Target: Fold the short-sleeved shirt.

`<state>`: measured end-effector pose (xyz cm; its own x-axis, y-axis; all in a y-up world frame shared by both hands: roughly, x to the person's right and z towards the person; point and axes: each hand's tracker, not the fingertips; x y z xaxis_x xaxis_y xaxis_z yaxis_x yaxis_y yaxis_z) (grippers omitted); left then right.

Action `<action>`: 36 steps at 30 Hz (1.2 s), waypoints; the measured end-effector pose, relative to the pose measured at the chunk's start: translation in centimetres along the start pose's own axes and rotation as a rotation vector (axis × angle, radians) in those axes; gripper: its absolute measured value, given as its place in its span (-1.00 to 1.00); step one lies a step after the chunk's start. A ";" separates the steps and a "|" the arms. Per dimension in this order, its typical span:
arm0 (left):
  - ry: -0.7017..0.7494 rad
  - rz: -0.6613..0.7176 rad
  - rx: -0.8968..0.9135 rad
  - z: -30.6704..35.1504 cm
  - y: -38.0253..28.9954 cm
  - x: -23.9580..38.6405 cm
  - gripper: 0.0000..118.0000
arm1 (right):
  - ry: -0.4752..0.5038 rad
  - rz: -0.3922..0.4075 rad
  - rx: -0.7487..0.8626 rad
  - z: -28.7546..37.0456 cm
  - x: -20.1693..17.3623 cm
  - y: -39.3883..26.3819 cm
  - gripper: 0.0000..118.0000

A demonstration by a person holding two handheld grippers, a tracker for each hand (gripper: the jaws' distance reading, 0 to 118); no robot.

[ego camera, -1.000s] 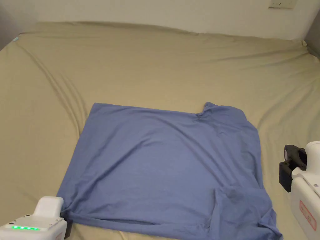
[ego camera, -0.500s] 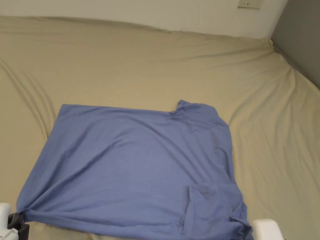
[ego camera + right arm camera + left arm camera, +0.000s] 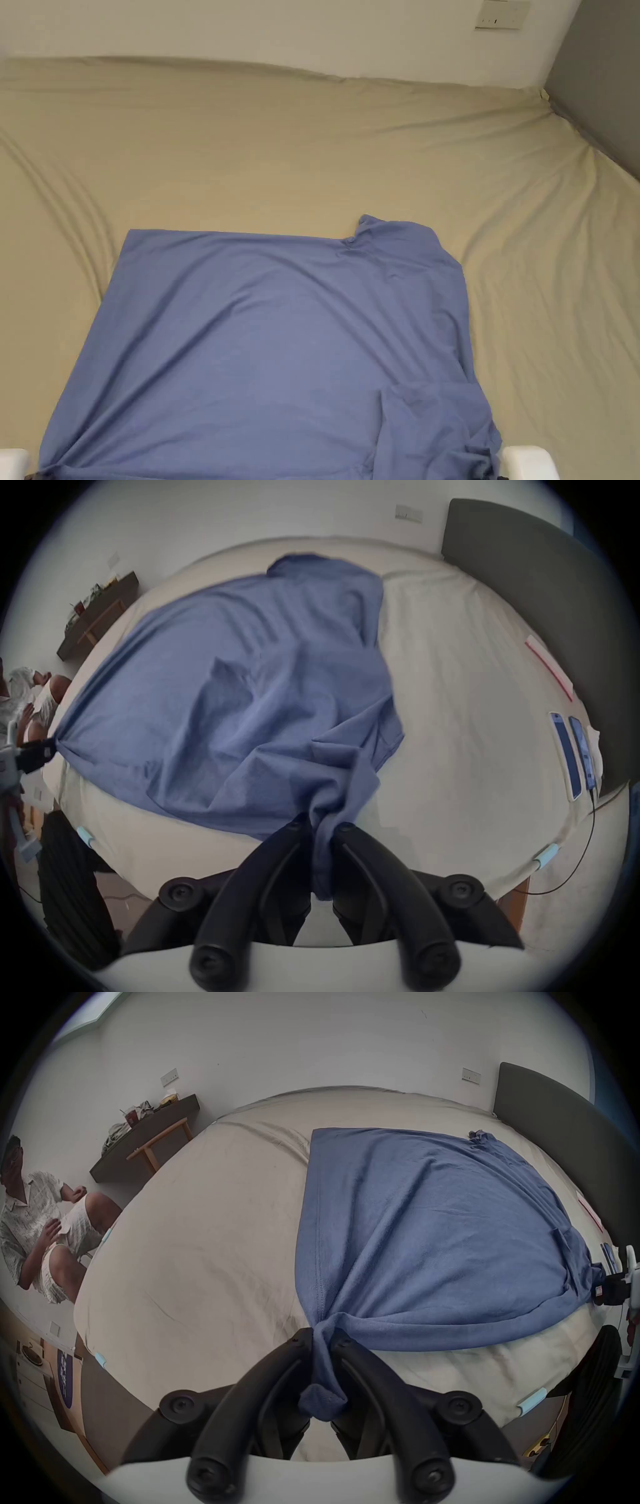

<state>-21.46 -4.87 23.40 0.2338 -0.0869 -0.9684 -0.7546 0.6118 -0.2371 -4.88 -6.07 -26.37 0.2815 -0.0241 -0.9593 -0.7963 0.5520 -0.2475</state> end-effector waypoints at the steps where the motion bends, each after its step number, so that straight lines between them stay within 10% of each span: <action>1: -0.001 0.002 0.004 0.4 -0.1 0.0 -0.89 | 0.012 -0.014 0.039 1.1 0.3 -0.1 -0.87; 14: -0.020 0.151 0.138 0.5 3.6 -1.3 -0.89 | 0.005 -0.069 0.203 6.7 0.5 6.6 -0.87; 36: 0.016 -0.060 -0.103 -15.9 16.0 2.0 -0.89 | -0.122 -0.031 -0.138 -12.9 -0.2 19.4 -0.87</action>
<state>-42.83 -7.72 16.46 0.2713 -0.1342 -0.9531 -0.7988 0.5210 -0.3008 -27.30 -6.06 -32.78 0.3635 0.0667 -0.9292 -0.8496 0.4329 -0.3013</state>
